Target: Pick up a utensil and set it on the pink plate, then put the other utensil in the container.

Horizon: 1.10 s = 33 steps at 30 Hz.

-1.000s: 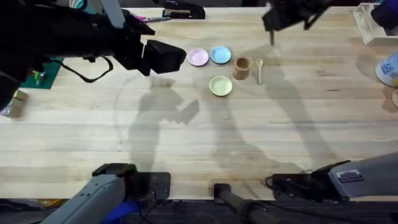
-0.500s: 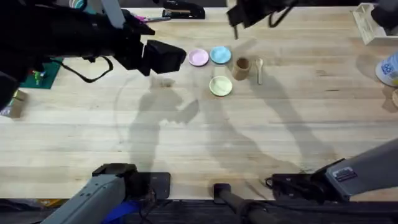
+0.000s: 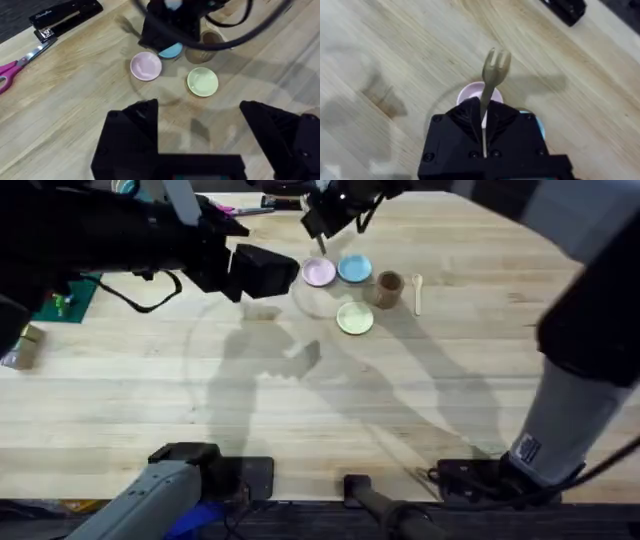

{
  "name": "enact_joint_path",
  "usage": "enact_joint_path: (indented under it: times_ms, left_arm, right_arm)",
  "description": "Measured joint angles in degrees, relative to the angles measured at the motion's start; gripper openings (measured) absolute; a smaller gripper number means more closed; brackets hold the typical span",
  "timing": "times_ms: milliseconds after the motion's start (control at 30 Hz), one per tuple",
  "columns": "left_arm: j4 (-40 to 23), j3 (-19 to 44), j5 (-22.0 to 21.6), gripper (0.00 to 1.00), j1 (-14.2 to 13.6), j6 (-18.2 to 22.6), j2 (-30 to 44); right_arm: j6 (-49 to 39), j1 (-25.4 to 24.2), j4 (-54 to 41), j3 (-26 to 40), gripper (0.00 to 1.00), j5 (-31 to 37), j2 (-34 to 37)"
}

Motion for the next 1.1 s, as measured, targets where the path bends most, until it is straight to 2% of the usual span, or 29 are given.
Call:
enact_joint_path:
  times_ms: [133,400,800,1100]
  left_arm:
    - [0.0,0.0,0.0,0.993,0.0,0.0,0.0]
    - [0.0,0.0,0.0,0.993,0.0,0.0,0.0]
    - [0.0,0.0,0.0,0.993,0.0,0.0,0.0]
    - [0.0,0.0,0.0,0.994,0.0,0.0,0.0]
  right_arm:
    - [0.0,0.0,-3.8,3.7,0.029,0.0,4.1]
    - [0.0,0.0,-5.2,4.1,0.029,0.0,8.6]
    - [0.0,0.0,-7.1,4.4,0.031,0.0,10.1]
    - [0.0,0.0,-2.9,4.4,0.031,0.0,11.9]
